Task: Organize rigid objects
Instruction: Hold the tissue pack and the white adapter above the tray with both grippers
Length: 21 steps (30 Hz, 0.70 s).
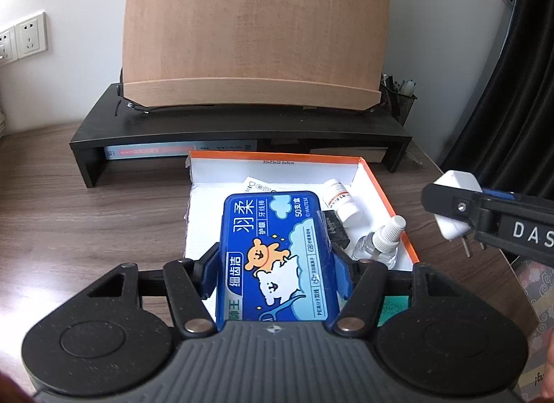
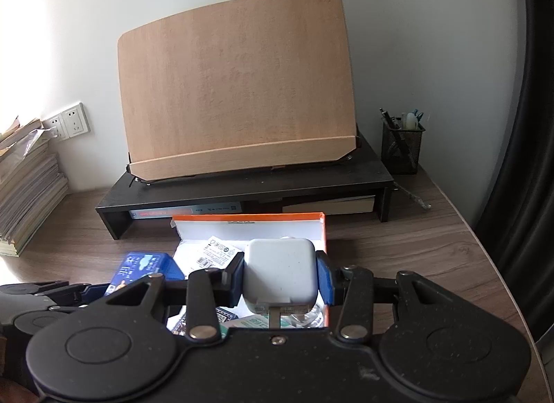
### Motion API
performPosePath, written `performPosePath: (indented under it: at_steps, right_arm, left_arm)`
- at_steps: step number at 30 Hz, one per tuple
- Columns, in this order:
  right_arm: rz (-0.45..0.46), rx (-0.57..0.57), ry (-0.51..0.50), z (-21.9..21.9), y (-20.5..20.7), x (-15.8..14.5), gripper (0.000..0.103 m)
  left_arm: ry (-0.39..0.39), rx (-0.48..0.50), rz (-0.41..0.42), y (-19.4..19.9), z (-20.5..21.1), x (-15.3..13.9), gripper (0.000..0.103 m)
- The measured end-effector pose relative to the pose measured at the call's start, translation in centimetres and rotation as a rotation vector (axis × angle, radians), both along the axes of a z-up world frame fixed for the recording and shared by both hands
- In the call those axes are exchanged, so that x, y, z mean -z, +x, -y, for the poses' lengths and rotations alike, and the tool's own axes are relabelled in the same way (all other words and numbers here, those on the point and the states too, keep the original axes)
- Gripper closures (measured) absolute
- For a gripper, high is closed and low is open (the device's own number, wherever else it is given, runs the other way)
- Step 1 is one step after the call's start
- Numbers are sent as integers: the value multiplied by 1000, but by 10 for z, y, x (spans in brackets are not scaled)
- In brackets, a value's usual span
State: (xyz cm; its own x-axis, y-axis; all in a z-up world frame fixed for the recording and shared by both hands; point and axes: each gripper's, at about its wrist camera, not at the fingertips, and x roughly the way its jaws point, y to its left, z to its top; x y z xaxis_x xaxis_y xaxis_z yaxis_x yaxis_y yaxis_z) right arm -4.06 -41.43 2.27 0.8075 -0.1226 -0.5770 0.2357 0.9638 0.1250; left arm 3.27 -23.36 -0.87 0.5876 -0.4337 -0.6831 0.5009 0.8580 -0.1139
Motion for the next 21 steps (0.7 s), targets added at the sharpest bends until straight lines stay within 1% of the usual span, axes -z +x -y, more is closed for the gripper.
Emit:
performPosePath:
  at_steps: [21]
  right_arm:
    - [-51,-63,-2,-6,53,15,52]
  left_arm:
    - [28,9,-35,24,9,9,40]
